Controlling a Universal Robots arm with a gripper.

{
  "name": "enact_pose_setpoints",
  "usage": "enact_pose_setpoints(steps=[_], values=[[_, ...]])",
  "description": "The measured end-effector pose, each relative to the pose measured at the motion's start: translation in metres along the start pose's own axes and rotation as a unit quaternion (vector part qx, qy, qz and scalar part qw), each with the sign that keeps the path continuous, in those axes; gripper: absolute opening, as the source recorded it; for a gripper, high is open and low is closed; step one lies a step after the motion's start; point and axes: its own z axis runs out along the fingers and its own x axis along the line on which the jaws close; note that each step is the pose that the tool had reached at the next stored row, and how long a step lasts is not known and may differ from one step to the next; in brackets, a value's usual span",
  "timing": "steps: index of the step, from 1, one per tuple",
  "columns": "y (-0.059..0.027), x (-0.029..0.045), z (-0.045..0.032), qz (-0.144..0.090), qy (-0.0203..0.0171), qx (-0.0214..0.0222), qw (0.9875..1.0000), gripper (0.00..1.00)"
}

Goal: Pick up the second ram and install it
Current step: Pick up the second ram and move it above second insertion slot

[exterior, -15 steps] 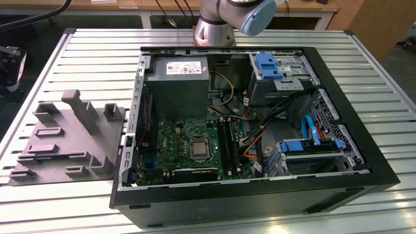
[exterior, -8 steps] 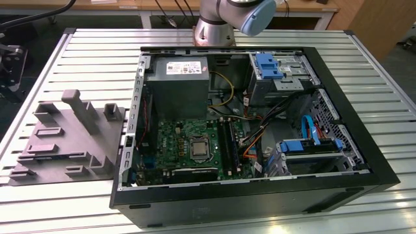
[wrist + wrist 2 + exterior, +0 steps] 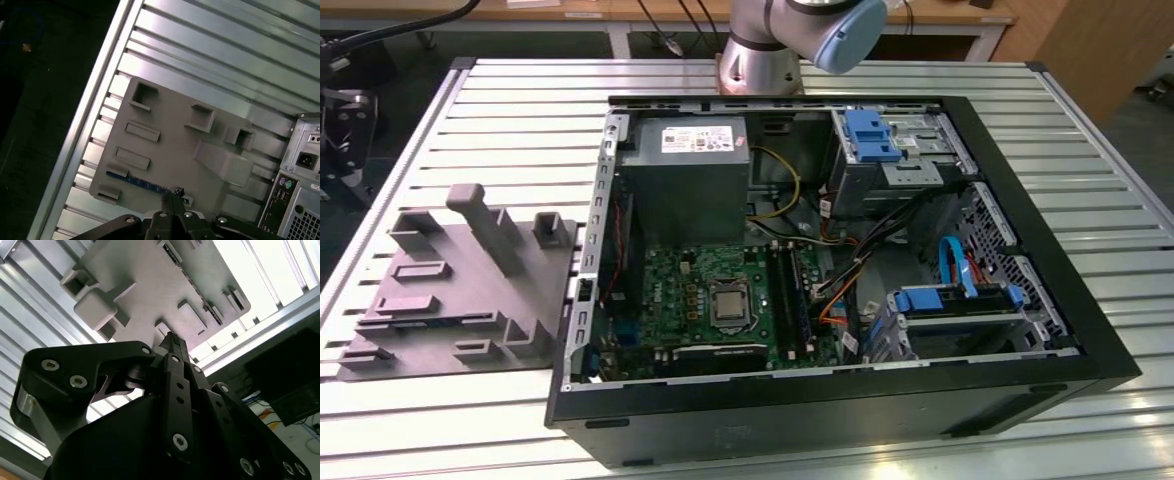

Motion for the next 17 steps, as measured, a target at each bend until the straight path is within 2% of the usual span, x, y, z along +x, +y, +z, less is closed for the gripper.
enact_pose_setpoints(steps=[4,8,13,17], values=[[0.0000,0.0001,0.0011,-0.036,0.0001,-0.0020,0.9994,0.10],[0.0000,0.0001,0.0023,-0.072,0.0001,-0.0040,0.9974,0.10],[0.0000,0.0002,0.0044,-0.117,0.0003,-0.0066,0.9931,0.10],[0.0000,0.0004,0.0064,-0.153,0.0005,-0.0088,0.9881,0.10]])
